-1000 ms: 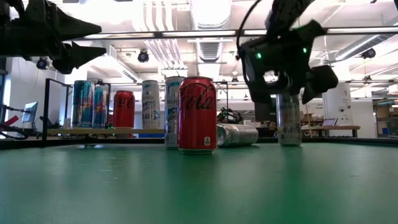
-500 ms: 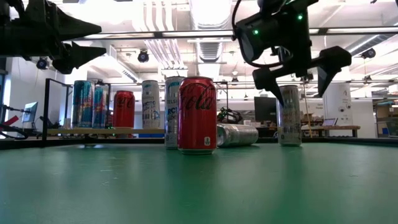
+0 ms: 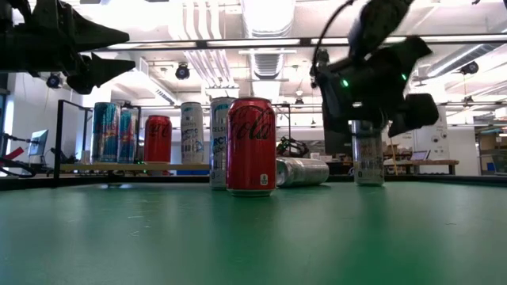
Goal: Place canned beverage on shelf
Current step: Move the white yellow soda can to the center
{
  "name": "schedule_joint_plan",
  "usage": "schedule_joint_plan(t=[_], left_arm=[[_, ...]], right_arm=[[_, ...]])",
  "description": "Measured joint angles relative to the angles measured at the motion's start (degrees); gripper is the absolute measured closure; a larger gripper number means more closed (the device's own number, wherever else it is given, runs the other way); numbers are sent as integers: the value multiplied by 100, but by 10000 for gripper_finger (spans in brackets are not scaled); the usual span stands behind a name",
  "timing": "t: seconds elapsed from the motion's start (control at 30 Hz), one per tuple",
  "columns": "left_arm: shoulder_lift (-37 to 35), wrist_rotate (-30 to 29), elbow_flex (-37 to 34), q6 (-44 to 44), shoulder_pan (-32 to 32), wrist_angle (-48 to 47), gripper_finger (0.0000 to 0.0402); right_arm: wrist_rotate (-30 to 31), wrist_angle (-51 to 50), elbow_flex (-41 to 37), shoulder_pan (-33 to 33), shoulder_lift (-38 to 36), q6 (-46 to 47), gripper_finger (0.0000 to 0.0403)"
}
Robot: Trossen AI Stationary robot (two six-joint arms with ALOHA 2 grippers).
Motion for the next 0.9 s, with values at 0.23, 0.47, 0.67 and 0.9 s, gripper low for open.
schedule_joint_plan(t=[0.23,0.47,0.67,0.9], left_arm=[[1,1,-1,0,0,0,27],[-1,1,-1,0,-1,0,27],[0,-1,-1,0,0,-1,27],[0,-1,-1,0,-2,0,27]], right_arm=[[1352,1210,-750,-16,2,-322,3],[1820,2557,-959,-463,4,-1888,3],[1610,3073,-944,-820,4,-2592,3],[1408,3088,-942,-799,4,-2417,88]])
